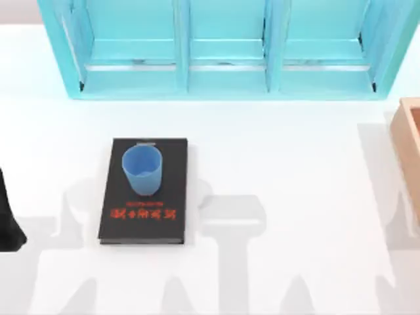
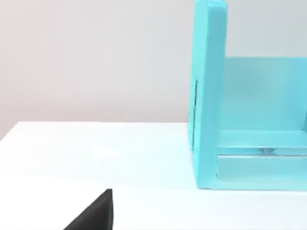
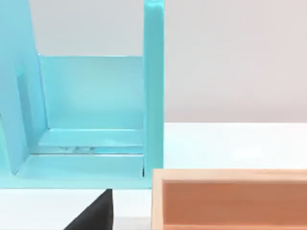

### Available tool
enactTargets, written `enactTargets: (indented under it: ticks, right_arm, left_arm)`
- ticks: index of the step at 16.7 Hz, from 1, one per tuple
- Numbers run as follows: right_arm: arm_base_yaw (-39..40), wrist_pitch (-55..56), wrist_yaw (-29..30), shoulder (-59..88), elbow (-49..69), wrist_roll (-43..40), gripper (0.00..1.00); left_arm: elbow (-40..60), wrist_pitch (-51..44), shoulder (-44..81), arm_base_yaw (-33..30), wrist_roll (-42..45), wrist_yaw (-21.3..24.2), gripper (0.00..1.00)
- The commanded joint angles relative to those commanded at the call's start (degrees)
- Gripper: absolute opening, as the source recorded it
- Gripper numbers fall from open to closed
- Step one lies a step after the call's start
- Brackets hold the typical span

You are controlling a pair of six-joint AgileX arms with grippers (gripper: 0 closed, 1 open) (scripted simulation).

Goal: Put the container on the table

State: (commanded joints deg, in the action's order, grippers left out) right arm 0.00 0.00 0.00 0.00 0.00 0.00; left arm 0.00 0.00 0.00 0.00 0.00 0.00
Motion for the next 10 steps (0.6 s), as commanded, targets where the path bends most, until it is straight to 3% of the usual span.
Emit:
enactTargets:
  ticks: [5, 10]
  right_arm:
    - [0.00, 0.00, 0.00, 0.00, 0.00, 0.00, 1.00]
    - [0.00, 0.00, 0.00, 0.00, 0.00, 0.00, 1.00]
  left_arm:
    - [3.21, -3.39, 3.48, -0.71, -1.20, -0.13, 1.00]
    - [19.16, -17.92, 20.48, -3.75, -6.75, -0.90, 1.00]
